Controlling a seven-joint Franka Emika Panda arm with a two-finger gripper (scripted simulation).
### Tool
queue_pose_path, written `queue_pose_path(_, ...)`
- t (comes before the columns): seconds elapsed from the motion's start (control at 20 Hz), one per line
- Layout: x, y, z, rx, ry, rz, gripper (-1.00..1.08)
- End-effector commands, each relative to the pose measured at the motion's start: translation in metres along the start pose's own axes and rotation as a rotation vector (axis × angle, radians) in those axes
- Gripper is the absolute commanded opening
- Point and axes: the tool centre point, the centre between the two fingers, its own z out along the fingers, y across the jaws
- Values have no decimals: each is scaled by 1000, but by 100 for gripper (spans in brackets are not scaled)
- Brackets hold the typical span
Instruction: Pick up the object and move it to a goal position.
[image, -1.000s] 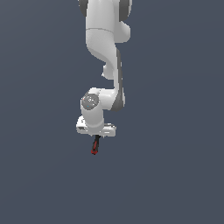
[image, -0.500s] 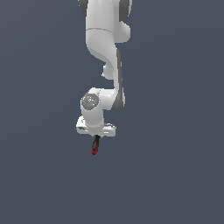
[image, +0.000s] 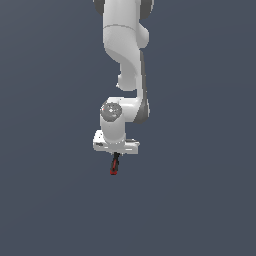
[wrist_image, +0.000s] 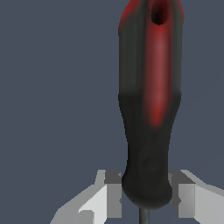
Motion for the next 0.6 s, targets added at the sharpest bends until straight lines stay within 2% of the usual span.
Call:
queue_pose_path(0.0,-1,-19,-12,0,2,-2,-100)
queue_pose_path(0.55,-11,-137,-89,-1,2,-2,-100)
